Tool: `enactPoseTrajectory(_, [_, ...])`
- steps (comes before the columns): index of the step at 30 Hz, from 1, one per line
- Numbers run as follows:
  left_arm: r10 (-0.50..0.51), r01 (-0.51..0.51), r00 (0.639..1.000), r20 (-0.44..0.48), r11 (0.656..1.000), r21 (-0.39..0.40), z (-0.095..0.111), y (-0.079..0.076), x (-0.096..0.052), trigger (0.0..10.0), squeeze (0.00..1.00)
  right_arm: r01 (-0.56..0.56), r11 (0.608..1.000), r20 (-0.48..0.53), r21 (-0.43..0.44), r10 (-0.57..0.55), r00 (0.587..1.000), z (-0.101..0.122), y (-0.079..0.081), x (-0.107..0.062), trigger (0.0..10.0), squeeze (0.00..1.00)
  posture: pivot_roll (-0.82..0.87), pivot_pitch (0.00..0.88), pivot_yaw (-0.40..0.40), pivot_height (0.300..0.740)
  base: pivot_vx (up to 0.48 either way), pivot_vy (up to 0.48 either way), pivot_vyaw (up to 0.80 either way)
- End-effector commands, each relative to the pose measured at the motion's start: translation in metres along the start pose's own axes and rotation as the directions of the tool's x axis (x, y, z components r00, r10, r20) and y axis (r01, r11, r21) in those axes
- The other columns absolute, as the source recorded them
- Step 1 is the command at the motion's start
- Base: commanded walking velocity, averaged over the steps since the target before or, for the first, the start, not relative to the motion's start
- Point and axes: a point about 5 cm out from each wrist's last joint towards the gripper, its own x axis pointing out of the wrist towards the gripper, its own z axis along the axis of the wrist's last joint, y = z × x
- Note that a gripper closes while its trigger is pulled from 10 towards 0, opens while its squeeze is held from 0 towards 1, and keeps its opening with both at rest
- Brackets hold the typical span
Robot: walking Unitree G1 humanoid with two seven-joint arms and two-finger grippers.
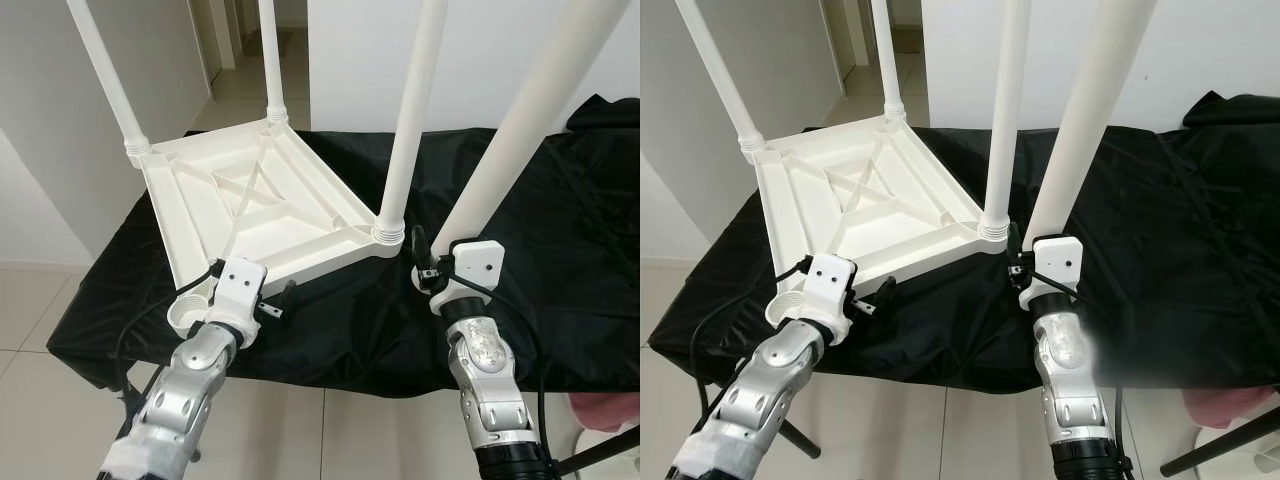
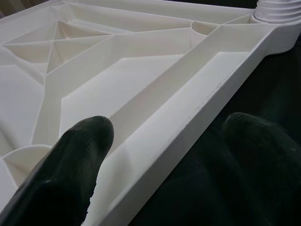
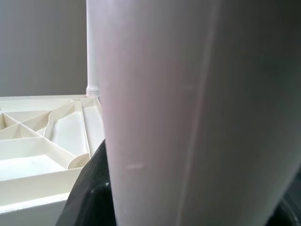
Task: Building children table
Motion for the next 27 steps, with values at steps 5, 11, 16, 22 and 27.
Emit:
enactPoseTrajectory(5, [-0.131,0.131,0.988,-0.082,0.991,-0.008,-0.005,-0.006,0.011,10.0,0.00,0.005,1.000,0.033,-0.009,-0.005,0.999,0.006,0.002,0.003,10.0,0.00,-0.05,0.000,0.097,0.740,0.000,0.000,0.00])
enactPoseTrajectory(11, [-0.124,0.126,0.980,-0.158,0.992,0.005,-0.008,-0.003,0.021,10.0,0.00,0.013,1.000,0.035,-0.014,-0.013,0.999,0.005,0.002,0.004,10.0,0.00,-0.05,0.000,0.109,0.740,0.000,0.000,0.00])
enactPoseTrajectory(16, [-0.109,0.100,0.966,-0.235,0.994,-0.052,-0.015,0.000,0.025,10.0,0.00,0.017,1.000,0.034,-0.016,-0.017,0.999,0.005,0.004,0.003,10.0,0.00,-0.06,0.000,0.116,0.740,0.000,0.000,0.00])
enactPoseTrajectory(22, [-0.068,0.048,0.959,-0.275,0.996,-0.079,-0.015,0.007,0.032,10.0,0.00,0.027,0.999,0.032,-0.019,-0.026,0.999,0.004,0.004,0.003,10.0,0.00,-0.06,0.000,0.119,0.740,0.000,0.000,0.00])
enactPoseTrajectory(27, [-0.046,0.021,0.955,-0.292,0.996,-0.088,-0.013,0.010,0.038,10.0,0.00,0.034,0.999,0.035,-0.024,-0.033,0.999,0.004,0.004,0.004,10.0,0.00,-0.06,0.000,0.125,0.740,0.000,0.000,0.00])
